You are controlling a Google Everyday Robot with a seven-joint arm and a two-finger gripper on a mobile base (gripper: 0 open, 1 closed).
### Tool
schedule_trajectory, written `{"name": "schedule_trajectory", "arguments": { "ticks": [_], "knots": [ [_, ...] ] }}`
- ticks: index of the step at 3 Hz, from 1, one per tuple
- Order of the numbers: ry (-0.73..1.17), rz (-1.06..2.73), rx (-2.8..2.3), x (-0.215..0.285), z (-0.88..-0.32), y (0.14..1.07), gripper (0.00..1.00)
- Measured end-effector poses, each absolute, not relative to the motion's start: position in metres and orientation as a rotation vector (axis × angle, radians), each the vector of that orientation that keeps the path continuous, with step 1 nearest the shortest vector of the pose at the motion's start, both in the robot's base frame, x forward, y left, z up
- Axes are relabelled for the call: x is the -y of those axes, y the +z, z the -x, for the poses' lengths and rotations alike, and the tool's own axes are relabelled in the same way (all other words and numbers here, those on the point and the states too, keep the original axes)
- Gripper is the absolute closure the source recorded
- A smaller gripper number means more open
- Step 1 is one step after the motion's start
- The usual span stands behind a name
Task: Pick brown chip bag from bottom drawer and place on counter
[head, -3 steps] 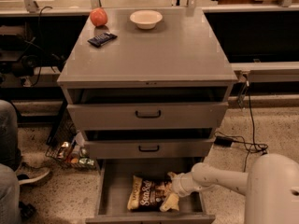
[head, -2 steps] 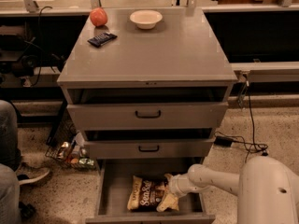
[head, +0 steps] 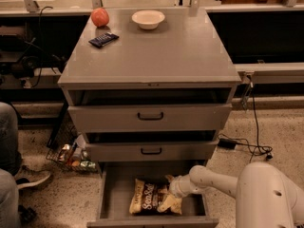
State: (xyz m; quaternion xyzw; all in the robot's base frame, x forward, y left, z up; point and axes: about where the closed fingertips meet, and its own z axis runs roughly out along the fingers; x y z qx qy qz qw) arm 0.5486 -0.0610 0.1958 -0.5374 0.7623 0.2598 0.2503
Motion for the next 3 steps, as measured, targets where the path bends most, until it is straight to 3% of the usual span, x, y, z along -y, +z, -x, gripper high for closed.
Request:
{"name": "schedule_trajectory", "arguments": {
  "ticks": [3],
  "knots": [
    [0.597, 1.537, -2.066, 0.056, -0.563, 0.164, 0.00]
  ]
}}
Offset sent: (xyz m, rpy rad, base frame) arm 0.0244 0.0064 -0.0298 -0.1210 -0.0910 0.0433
